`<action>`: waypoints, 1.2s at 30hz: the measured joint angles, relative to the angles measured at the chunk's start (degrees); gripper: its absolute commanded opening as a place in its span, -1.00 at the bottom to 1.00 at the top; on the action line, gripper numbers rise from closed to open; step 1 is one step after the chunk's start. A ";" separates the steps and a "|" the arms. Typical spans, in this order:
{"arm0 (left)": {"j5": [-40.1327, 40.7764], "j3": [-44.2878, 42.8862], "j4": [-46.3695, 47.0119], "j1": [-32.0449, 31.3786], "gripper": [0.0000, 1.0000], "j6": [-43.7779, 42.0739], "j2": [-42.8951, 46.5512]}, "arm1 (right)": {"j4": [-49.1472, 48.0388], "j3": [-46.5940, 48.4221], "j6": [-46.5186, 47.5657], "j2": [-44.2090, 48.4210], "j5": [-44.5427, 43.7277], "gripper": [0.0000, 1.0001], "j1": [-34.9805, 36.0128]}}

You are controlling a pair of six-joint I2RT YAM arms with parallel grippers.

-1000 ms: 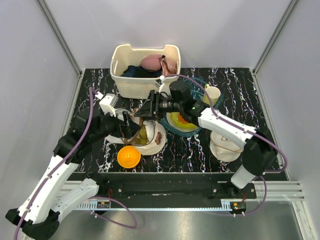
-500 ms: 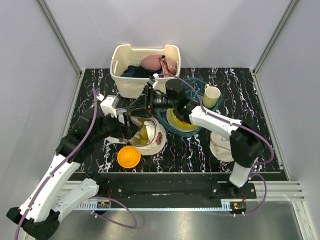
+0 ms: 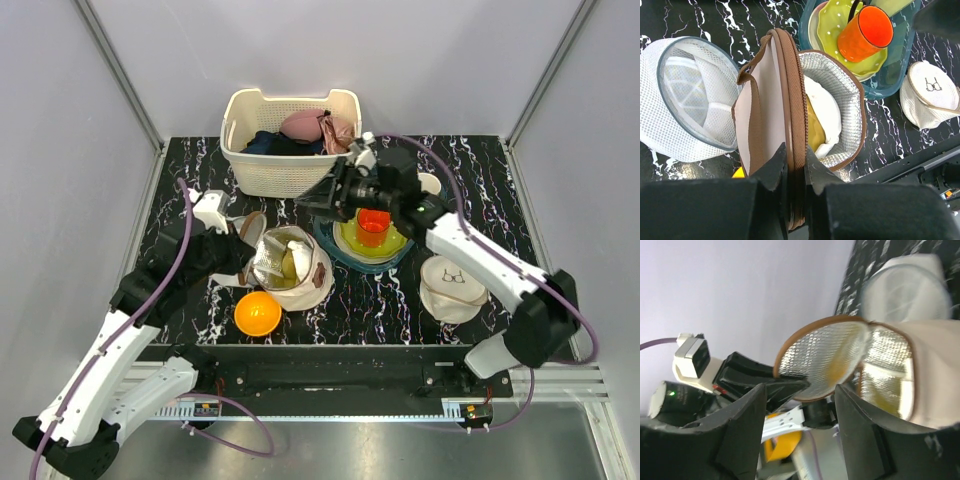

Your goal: Unzip the laundry bag and remove the bra

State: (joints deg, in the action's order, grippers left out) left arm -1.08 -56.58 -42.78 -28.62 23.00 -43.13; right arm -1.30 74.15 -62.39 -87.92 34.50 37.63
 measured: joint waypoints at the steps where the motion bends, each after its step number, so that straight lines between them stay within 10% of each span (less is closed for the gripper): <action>1: -0.11 -0.07 -0.02 0.00 -1.00 0.28 -0.02 | 3.06 -0.02 2.27 2.03 -2.75 0.23 -0.74; 11: -3.02 -2.62 -0.13 0.00 -1.00 2.75 -0.11 | 27.28 7.56 20.04 4.68 -25.64 0.13 11.78; 25: -3.87 -3.48 -0.39 0.00 -1.00 4.52 -0.48 | 36.46 9.03 25.29 -10.49 -40.65 0.18 15.69; 28: -4.39 -3.48 -0.33 0.00 -1.00 4.70 -0.46 | 37.29 10.27 26.08 -12.70 -43.69 -0.44 15.74; 29: -4.55 -3.48 -0.31 0.00 -1.00 4.79 -0.46 | 37.55 10.75 26.32 -13.33 -44.48 -0.92 15.74; 36: -4.74 -3.19 0.07 0.00 -1.00 5.14 -0.48 | 38.27 11.04 26.58 -11.91 -47.54 -1.00 16.02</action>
State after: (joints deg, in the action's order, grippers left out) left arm -5.82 -59.77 -42.72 -28.62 28.14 -43.62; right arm 36.97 85.19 -35.81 -99.83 -13.04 53.65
